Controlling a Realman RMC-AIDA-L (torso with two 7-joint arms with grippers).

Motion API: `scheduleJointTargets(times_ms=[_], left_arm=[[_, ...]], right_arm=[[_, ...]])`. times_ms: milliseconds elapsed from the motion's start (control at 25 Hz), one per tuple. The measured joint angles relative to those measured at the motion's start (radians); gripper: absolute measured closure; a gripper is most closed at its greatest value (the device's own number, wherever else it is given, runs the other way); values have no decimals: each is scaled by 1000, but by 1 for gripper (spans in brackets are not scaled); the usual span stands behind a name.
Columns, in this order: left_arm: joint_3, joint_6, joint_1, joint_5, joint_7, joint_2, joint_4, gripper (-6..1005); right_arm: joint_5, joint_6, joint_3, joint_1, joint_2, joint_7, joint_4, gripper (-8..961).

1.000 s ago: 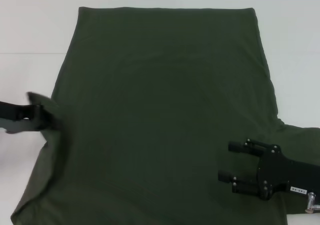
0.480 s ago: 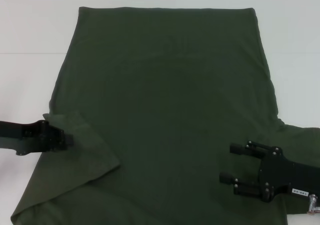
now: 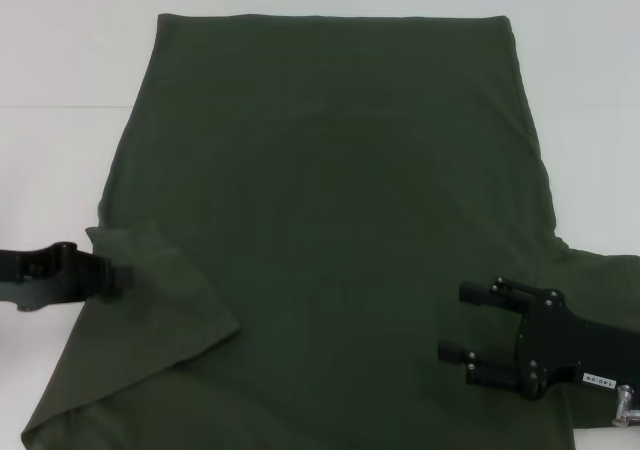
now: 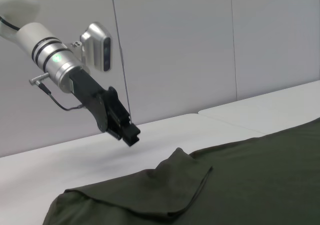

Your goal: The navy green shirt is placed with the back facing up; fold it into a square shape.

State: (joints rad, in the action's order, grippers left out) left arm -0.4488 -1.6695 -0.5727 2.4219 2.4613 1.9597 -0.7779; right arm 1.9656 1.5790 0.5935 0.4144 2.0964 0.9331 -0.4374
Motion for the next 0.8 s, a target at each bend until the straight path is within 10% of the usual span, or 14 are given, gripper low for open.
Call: scheduleJointTargets(times_ms=[440,800], left_arm=[[33,-49,53,-111,-192,-20,-1,860],[30,-144,74,-116,-367,-8,1,675]], right_arm=[[-5,3,-1,-1,0,0,0,148],[-16,7,-3,-5,-1,7,0,148]])
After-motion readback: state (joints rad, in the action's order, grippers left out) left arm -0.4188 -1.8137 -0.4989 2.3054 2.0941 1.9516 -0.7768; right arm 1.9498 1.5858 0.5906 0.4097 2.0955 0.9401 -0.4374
